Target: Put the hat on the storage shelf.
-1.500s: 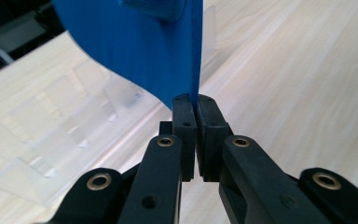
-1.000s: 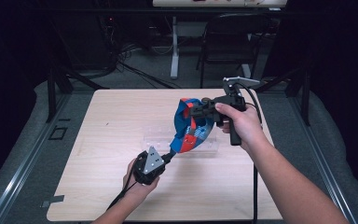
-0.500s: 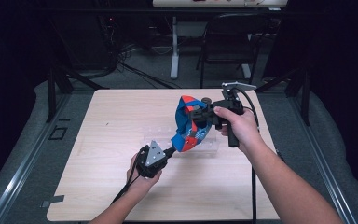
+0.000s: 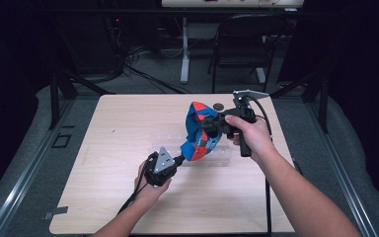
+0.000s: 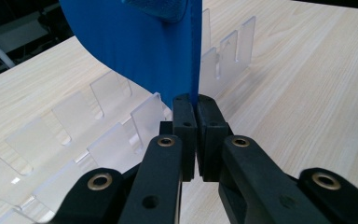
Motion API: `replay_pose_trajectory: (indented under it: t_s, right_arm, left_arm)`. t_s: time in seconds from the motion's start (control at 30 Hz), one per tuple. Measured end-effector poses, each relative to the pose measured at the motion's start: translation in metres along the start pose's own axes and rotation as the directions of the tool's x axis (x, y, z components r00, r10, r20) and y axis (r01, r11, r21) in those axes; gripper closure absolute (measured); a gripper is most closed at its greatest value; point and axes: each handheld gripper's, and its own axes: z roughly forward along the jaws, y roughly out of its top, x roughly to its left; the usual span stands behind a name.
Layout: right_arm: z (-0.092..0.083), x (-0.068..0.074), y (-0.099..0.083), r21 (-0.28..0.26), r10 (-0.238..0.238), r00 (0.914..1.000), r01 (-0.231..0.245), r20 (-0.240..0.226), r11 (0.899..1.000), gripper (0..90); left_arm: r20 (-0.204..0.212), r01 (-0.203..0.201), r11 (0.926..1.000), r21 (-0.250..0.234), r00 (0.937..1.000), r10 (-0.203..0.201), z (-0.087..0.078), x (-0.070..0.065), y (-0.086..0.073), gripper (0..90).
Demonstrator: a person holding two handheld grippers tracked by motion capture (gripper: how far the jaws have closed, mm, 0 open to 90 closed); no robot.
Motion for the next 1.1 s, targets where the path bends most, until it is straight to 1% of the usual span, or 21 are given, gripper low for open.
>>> replay_pose_trajectory:
  t_s: [0.03,0.1,0.2,0.27,0.33,0.37,0.4,0.57,0.87,0.97,1.0,1.03,1.07,1.1]
  right_arm:
    - [0.000,0.000,0.000,0.000,0.001,1.0000,-0.001,0.000,1.000,77.8]
    - [0.000,0.000,0.000,-0.003,0.001,1.0000,-0.001,0.001,1.000,77.8]
    - [-0.001,0.002,0.000,0.002,-0.008,0.9999,0.008,-0.013,1.000,77.8]
    - [-0.001,0.003,0.000,-0.004,-0.007,0.9999,0.007,-0.014,1.000,77.8]
    - [-0.002,0.003,0.000,-0.008,-0.006,0.9999,0.006,-0.010,1.000,77.8]
    - [-0.002,0.003,0.001,-0.001,-0.008,0.9999,0.008,-0.007,1.000,77.8]
    - [-0.002,0.002,0.001,-0.011,-0.001,1.0000,0.001,-0.005,1.000,77.8]
    - [0.000,-0.004,0.001,-0.004,0.007,1.0000,-0.007,0.004,1.000,77.8]
    - [0.003,-0.013,0.001,-0.009,0.018,0.9996,-0.018,0.019,1.000,77.7]
    - [0.003,-0.015,0.001,-0.009,0.020,0.9996,-0.019,0.022,1.000,77.7]
    - [0.004,-0.016,0.001,-0.011,0.021,0.9994,-0.021,0.028,1.000,77.7]
    - [0.003,-0.017,0.001,0.002,0.012,0.9994,-0.012,0.032,1.000,77.7]
    - [0.004,-0.017,0.001,-0.008,0.023,0.9993,-0.023,0.029,1.000,77.7]
    - [0.004,-0.018,0.001,-0.006,0.025,0.9992,-0.025,0.030,1.000,77.7]
  left_arm:
    - [-0.005,-0.002,1.0000,-0.004,1.0000,0.002,-0.001,0.000,0.000,88.3]
    - [-0.001,-0.010,0.9998,-0.015,0.9999,0.010,-0.003,0.001,0.001,88.3]
    - [0.013,-0.006,0.9996,-0.026,0.9999,0.006,-0.003,0.004,0.003,88.3]
    - [0.021,-0.002,0.9998,-0.020,0.9998,0.002,-0.001,0.005,0.004,88.4]
    - [0.016,-0.003,1.0000,-0.008,0.9999,0.004,0.001,0.005,0.003,88.3]
    - [0.014,0.006,1.0000,-0.004,0.9999,-0.005,0.003,0.005,0.002,88.3]
    - [0.014,0.009,1.0000,-0.002,0.9999,-0.009,0.004,0.005,0.001,88.3]
    - [0.011,0.012,0.9998,0.018,0.9999,-0.012,0.007,0.004,-0.005,88.3]
    - [0.002,0.024,0.9990,0.039,0.9997,-0.024,0.011,0.003,-0.012,88.2]
    - [0.004,0.026,0.9980,0.057,0.9996,-0.026,0.013,0.003,-0.016,88.2]
    - [0.007,0.030,0.9981,0.054,0.9995,-0.031,0.014,0.003,-0.017,88.2]
    - [0.009,0.033,0.9979,0.056,0.9994,-0.033,0.014,0.003,-0.017,88.2]
    - [0.008,0.032,0.9979,0.056,0.9994,-0.033,0.014,0.003,-0.018,88.2]
    - [0.007,0.033,0.9979,0.056,0.9994,-0.033,0.014,0.003,-0.017,88.2]
